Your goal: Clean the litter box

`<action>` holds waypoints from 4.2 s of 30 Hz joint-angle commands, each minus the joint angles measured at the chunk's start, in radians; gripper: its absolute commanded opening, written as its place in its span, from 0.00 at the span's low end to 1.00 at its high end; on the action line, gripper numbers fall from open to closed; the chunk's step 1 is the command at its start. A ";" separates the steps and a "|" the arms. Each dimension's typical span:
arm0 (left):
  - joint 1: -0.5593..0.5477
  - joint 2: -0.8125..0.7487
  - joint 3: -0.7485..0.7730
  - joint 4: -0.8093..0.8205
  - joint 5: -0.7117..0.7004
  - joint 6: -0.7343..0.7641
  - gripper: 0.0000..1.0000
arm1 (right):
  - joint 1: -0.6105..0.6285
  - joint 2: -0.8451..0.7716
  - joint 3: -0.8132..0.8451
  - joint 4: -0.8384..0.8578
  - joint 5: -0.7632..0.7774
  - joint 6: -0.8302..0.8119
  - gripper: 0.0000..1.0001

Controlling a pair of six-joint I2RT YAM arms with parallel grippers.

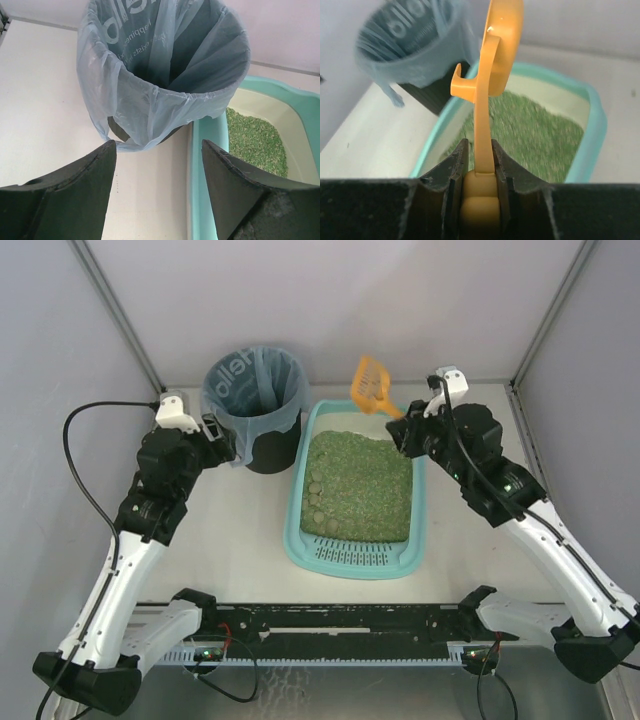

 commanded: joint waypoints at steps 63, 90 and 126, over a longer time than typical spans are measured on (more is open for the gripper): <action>0.007 -0.007 -0.026 0.045 0.040 -0.013 0.73 | -0.155 0.272 0.175 -0.473 0.067 0.099 0.58; 0.006 -0.046 -0.028 0.056 0.060 -0.012 0.73 | -0.164 -0.239 -0.192 -0.092 0.156 0.071 0.67; 0.006 -0.044 -0.034 0.063 0.046 0.015 1.00 | -0.171 -0.832 -0.676 -0.099 0.428 0.266 1.00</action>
